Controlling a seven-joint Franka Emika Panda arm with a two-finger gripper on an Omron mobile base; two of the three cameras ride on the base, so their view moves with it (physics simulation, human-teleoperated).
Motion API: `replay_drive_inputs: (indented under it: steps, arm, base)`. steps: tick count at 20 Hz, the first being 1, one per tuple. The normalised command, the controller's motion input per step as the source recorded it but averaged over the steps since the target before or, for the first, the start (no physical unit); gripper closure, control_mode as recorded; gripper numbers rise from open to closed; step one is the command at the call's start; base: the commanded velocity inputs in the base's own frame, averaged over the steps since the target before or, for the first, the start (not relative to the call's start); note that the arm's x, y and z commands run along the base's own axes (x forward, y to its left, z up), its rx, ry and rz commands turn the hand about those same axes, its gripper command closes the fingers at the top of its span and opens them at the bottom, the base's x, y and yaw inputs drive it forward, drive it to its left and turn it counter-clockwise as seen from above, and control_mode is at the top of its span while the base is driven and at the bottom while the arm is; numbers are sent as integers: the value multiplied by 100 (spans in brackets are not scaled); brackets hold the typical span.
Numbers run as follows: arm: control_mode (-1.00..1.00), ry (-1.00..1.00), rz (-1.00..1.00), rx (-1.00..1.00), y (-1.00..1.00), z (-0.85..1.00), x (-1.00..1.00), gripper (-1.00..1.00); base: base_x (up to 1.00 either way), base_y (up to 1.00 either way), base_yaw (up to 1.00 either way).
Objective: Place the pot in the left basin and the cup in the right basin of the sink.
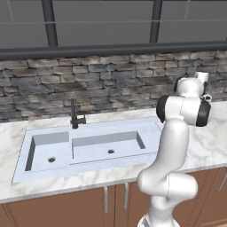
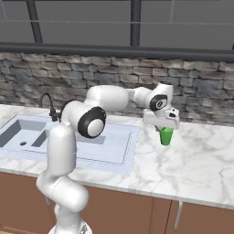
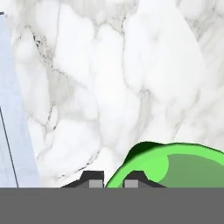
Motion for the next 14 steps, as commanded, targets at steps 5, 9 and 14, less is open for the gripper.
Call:
replay_drive_inputs:
  steps: [5,9,14]
  arm:
    - [-100,7,11,0,100,-3,-3,100]
    - [-100,6,4,-1,100,-11,4,100]
    - [-100,1,-7,-2,96,-2,20,100]
  base:
    - [0,0,0]
    - [0,0,0]
    - [0,0,0]
